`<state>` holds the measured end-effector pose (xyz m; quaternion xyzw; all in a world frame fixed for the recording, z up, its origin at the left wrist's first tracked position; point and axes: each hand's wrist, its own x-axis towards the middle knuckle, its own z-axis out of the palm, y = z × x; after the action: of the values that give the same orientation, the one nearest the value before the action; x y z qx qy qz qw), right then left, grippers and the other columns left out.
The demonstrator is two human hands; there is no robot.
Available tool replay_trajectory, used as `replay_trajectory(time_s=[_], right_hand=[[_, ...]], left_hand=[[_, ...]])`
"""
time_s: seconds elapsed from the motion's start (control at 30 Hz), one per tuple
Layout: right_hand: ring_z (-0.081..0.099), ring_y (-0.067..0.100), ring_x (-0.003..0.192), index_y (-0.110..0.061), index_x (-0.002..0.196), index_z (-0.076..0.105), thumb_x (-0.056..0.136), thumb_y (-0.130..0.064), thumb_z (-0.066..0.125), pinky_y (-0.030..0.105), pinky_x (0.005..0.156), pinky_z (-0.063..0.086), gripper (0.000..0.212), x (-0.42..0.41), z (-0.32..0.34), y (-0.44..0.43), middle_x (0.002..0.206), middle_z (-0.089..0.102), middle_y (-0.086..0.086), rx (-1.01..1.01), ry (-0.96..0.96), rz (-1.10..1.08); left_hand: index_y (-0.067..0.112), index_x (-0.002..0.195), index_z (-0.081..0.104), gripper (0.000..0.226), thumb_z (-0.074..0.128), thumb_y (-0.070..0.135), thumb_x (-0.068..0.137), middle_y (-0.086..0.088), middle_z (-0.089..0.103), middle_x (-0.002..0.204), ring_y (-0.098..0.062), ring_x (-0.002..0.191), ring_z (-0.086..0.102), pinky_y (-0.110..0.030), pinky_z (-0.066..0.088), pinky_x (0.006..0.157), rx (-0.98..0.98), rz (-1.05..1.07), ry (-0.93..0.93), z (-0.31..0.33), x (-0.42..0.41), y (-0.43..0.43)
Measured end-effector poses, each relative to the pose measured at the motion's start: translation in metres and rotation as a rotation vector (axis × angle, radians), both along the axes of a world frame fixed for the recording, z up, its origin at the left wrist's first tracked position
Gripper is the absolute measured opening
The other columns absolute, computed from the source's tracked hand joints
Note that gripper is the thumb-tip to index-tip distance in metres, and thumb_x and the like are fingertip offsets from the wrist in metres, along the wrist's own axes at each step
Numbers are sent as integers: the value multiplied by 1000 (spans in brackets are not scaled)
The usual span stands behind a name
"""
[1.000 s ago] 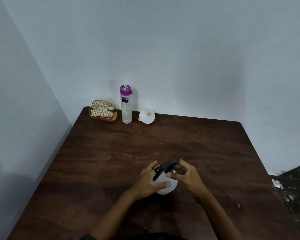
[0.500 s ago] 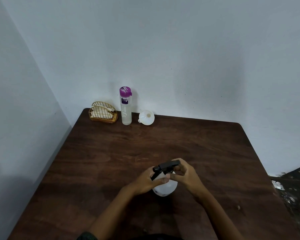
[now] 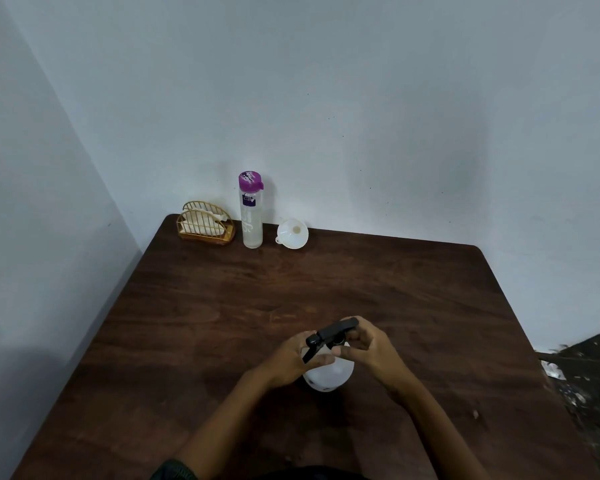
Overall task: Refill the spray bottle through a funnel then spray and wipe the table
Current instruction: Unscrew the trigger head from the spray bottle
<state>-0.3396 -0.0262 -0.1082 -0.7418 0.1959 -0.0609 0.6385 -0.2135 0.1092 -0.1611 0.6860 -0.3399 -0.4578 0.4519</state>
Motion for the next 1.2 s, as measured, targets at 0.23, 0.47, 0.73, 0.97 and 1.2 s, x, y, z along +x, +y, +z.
replay_trajectory(time_s=[0.23, 0.47, 0.73, 0.97, 1.2], right_hand=[[60, 6, 106, -21, 112, 64, 82, -19, 70, 19, 87, 48, 30, -3, -3, -3, 116, 62, 2, 24, 56, 40], [66, 16, 97, -11, 103, 60, 75, -12, 75, 26, 82, 53, 32, 2, -4, 2, 103, 67, 4, 18, -7, -36], [61, 11, 106, -22, 110, 64, 82, -14, 70, 27, 90, 49, 30, -2, -5, -3, 114, 64, 2, 27, 52, 16], [64, 15, 99, -14, 104, 63, 77, -18, 73, 26, 84, 51, 29, -1, 0, 1, 104, 67, 3, 32, 14, -15], [61, 4, 104, -21, 113, 62, 84, -11, 68, 20, 84, 48, 31, -4, -1, -1, 114, 64, 0, 37, 74, 11]], left_hand=[[32, 122, 57, 45, 68, 46, 81, 10, 60, 123, -5, 115, 54, -35, 44, 102, -19, -1, -5, -6, 1, -1], [42, 119, 53, 39, 66, 46, 83, 15, 57, 121, 0, 114, 52, -25, 43, 97, 4, 0, 12, 0, -1, -1], [42, 118, 53, 35, 65, 38, 85, 17, 57, 122, 0, 116, 51, -22, 41, 96, -5, 9, 32, -1, -1, -1], [36, 122, 55, 40, 66, 42, 84, 14, 59, 122, 2, 113, 53, -21, 43, 94, -2, 14, 24, -2, -2, 0], [37, 124, 52, 45, 67, 45, 82, 19, 57, 122, 1, 114, 51, -20, 42, 93, 19, 25, 25, -2, -2, 1]])
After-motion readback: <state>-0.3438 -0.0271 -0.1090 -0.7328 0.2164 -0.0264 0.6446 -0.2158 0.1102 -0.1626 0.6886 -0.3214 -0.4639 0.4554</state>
